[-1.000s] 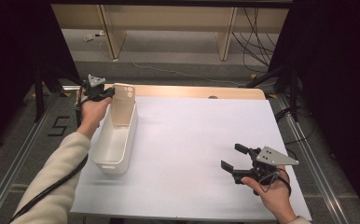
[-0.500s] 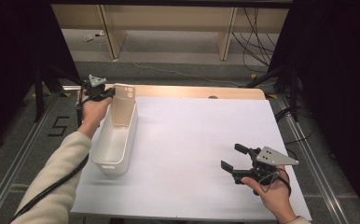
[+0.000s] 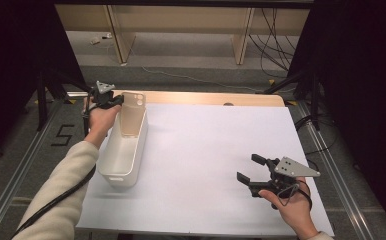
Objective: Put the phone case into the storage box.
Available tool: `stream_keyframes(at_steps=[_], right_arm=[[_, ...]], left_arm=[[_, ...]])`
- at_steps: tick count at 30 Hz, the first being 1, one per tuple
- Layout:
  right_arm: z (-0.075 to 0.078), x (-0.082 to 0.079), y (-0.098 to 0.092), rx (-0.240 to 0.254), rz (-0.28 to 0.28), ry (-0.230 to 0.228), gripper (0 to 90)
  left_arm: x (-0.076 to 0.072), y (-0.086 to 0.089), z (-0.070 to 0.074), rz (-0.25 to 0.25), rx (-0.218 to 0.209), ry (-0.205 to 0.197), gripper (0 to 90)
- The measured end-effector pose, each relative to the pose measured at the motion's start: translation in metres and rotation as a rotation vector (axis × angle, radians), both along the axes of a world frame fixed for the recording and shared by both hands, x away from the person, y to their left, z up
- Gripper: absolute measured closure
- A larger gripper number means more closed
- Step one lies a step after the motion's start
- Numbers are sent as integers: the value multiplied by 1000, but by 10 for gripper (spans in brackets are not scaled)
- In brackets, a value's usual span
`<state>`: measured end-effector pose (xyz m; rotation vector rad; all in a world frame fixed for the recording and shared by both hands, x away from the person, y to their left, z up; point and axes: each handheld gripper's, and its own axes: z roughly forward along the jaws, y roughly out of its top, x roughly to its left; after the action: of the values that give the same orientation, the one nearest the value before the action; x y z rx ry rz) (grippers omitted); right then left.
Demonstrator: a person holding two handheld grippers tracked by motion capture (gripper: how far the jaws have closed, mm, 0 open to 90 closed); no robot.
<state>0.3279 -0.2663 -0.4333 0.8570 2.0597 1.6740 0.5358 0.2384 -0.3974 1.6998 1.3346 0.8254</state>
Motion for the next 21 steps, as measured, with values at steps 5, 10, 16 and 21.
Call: stream_keyframes(at_steps=[5,10,16,21], right_arm=[[1,0,-1,-14,-5,2,170],[1,0,-1,-22,-7,5,171],[1,0,-1,-22,-6,7,171],[1,0,-1,-13,1,10,171]], left_arm=[[1,0,0,2,2,2,862],[1,0,-1,4,1,6,861],[3,0,-3,4,8,13,860],[5,-1,-4,7,15,15,858]])
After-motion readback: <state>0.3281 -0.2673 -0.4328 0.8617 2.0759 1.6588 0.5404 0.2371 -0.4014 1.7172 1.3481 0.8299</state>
